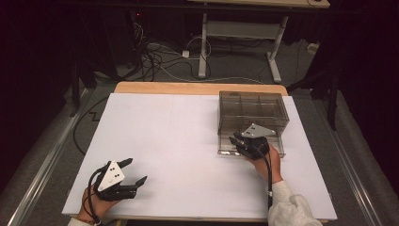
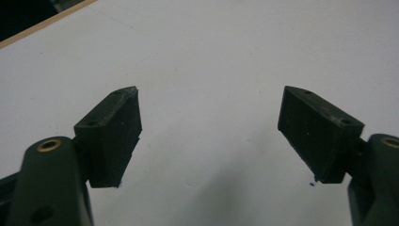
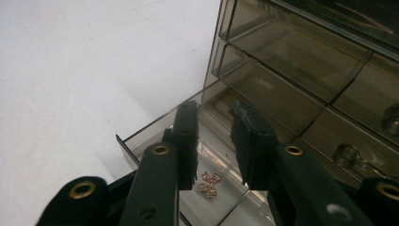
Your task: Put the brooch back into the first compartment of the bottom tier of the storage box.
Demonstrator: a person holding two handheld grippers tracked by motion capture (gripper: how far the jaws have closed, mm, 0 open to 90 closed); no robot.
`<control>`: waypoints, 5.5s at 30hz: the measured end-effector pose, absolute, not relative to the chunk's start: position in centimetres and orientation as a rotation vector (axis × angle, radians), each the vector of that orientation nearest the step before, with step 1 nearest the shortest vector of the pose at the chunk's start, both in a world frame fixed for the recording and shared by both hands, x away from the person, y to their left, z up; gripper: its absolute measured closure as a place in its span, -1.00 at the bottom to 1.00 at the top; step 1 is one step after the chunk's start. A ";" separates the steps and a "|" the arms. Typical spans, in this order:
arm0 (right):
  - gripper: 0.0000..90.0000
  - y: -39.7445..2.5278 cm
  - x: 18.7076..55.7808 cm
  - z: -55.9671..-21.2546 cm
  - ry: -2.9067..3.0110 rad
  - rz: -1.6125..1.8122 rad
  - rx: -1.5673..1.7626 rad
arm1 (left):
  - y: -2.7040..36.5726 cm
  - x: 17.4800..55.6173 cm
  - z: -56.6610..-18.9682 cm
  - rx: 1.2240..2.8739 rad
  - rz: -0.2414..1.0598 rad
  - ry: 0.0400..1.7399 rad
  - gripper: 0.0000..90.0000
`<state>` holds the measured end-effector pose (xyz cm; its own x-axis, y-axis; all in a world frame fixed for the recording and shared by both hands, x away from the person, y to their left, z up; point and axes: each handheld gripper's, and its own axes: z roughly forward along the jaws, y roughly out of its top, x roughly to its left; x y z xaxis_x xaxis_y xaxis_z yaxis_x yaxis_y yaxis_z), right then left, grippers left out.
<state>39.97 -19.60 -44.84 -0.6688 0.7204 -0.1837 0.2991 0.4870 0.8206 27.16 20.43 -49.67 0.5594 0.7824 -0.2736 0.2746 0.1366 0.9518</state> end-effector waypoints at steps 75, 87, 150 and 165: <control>-0.57 -18.9 36.5 -41.9 2.007 1.238 0.780 | 20.2 27.0 -49.8 1.464 0.459 0.954 -0.53; -0.57 -18.7 35.5 -41.4 2.017 1.244 0.734 | 20.1 27.0 -49.8 1.465 0.457 0.954 -0.53; -0.58 -19.9 31.5 -41.1 2.032 1.200 0.621 | 20.0 26.9 -49.8 1.472 0.457 0.946 -0.52; -0.58 -21.2 30.4 -41.5 2.027 1.174 0.608 | 19.9 26.9 -49.9 1.472 0.454 0.947 -0.52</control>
<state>30.42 -21.18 -41.54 -0.6403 0.6888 -0.3400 0.0476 0.4773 0.8774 26.90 19.88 -49.89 0.5838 0.7703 -0.2566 0.2828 0.1033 0.9536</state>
